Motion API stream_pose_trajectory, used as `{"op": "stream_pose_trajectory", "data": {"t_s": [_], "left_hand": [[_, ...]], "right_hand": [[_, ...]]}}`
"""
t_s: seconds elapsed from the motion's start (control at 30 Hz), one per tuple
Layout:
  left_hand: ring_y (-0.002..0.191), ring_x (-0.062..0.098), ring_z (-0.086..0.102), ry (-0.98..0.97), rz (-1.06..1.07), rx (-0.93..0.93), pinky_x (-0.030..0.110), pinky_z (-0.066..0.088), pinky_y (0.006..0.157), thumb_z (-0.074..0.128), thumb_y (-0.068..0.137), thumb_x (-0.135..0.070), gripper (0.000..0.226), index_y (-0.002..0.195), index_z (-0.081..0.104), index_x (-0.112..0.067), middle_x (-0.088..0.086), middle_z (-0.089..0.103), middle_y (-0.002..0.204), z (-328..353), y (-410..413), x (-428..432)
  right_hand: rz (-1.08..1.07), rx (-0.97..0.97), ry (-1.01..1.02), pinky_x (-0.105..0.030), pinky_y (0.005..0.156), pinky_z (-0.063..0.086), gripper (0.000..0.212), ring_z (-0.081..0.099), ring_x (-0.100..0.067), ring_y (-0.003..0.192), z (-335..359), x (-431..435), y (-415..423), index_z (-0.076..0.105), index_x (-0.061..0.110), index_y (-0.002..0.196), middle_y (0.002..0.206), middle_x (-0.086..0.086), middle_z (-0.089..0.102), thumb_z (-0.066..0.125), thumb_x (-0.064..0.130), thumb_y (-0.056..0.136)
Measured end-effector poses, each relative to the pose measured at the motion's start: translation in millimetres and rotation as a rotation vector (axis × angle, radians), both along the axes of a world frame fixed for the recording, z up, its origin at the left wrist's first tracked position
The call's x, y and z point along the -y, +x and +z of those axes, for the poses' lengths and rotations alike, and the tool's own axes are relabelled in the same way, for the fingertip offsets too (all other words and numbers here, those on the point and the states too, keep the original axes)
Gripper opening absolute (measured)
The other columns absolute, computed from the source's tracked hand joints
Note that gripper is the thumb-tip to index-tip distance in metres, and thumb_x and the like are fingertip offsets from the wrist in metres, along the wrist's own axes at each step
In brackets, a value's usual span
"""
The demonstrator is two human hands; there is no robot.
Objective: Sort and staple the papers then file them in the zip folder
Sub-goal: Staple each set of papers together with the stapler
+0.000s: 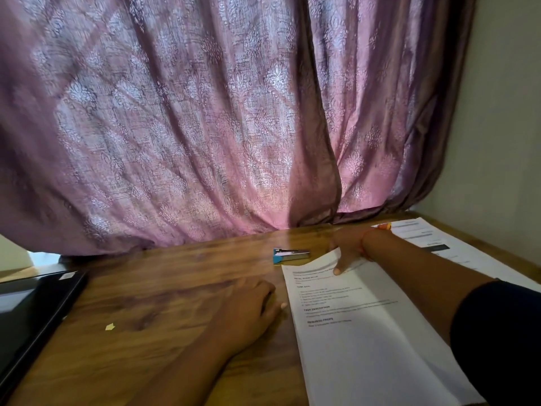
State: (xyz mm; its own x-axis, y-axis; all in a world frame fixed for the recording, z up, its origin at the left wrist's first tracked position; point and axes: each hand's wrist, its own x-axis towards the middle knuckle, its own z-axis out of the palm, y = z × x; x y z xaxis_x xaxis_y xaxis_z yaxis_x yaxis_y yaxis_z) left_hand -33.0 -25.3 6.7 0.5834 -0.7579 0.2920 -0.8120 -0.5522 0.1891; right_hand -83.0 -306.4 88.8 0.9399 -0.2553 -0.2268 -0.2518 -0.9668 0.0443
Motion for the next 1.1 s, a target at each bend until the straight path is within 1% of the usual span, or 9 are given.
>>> {"op": "stream_pose_trajectory", "data": {"t_s": [0.23,0.37,0.43,0.5,0.67,0.77,0.83,0.97,1.1], "left_hand": [[0.100,0.011,0.053,-0.172,-0.017,-0.137,0.029,0.047,0.086,0.047,0.099,-0.058,0.034,0.102,0.056,-0.025,-0.008,0.061,0.110,3.1,-2.9,-1.7],[0.106,-0.001,0.062,-0.562,-0.048,-0.617,0.010,0.048,0.076,0.061,0.098,-0.042,0.029,0.122,0.046,-0.034,-0.022,0.060,0.125,11.3,-4.9,-7.3],[0.108,0.008,0.070,-0.766,-0.120,-0.924,0.021,0.056,0.083,0.068,0.096,-0.028,0.034,0.126,0.052,-0.026,-0.009,0.069,0.128,15.3,-1.4,-12.6],[0.112,0.022,0.070,-0.825,-0.147,-1.060,0.043,0.057,0.094,0.071,0.094,-0.024,0.039,0.130,0.057,-0.021,0.002,0.070,0.129,20.8,6.9,-23.3],[0.111,0.035,0.070,-0.923,-0.080,-1.121,0.056,0.051,0.101,0.063,0.098,-0.010,0.030,0.128,0.061,-0.010,0.014,0.072,0.122,29.9,33.3,-56.1],[0.110,0.041,0.068,-0.994,0.001,-1.097,0.053,0.052,0.101,0.058,0.098,-0.002,0.022,0.119,0.063,-0.004,0.020,0.072,0.119,28.5,57.3,-70.0],[0.103,0.037,0.070,-1.004,0.062,-1.040,0.048,0.054,0.097,0.056,0.099,0.001,0.015,0.111,0.064,-0.004,0.025,0.069,0.121,27.0,74.9,-75.8],[0.084,0.022,0.074,-1.000,0.104,-1.007,0.035,0.061,0.080,0.052,0.100,0.003,0.015,0.104,0.064,-0.007,0.021,0.072,0.112,23.1,92.6,-84.2],[0.086,0.021,0.076,-1.051,0.164,-0.969,0.031,0.061,0.069,0.054,0.102,-0.003,0.015,0.111,0.064,-0.008,0.017,0.074,0.113,24.5,98.3,-93.7]], "right_hand": [[0.062,0.097,0.078,-0.033,0.088,0.052,0.042,0.063,-0.021,0.098,37.0,-16.7,-2.1,0.068,0.018,0.106,0.106,0.002,0.068,0.082,0.042,0.074],[0.098,0.237,0.196,-0.020,0.066,0.051,0.027,0.064,-0.011,0.081,74.2,-36.3,-4.4,0.070,0.019,0.093,0.091,0.006,0.071,0.082,0.036,0.077],[0.118,0.314,0.229,-0.012,0.058,0.046,0.023,0.064,-0.006,0.076,88.2,-44.8,-3.1,0.070,0.022,0.091,0.085,0.011,0.070,0.080,0.038,0.079],[0.128,0.373,0.281,-0.014,0.060,0.047,0.023,0.065,-0.005,0.074,97.3,-52.9,2.0,0.070,0.023,0.088,0.081,0.014,0.070,0.079,0.042,0.079],[0.145,0.477,0.392,-0.028,0.078,0.055,0.024,0.068,-0.011,0.085,89.7,-69.6,29.8,0.069,0.027,0.085,0.091,0.009,0.072,0.081,0.045,0.076],[0.144,0.566,0.476,-0.025,0.074,0.054,0.023,0.068,-0.016,0.086,74.2,-81.9,46.3,0.070,0.024,0.086,0.089,0.006,0.071,0.082,0.040,0.075],[0.117,0.625,0.550,-0.028,0.078,0.055,0.037,0.065,-0.019,0.093,60.2,-89.2,56.5,0.066,0.022,0.102,0.100,0.002,0.067,0.083,0.041,0.075],[-0.140,0.898,0.703,-0.043,0.100,0.047,0.093,0.050,-0.032,0.123,22.8,-112.0,69.9,0.034,0.017,0.145,0.137,-0.012,0.046,0.077,0.057,0.072],[-0.355,1.041,0.723,-0.037,0.098,0.042,0.088,0.046,-0.034,0.127,-12.2,-137.6,70.0,0.031,0.007,0.144,0.138,-0.013,0.043,0.065,0.060,0.082]]}}
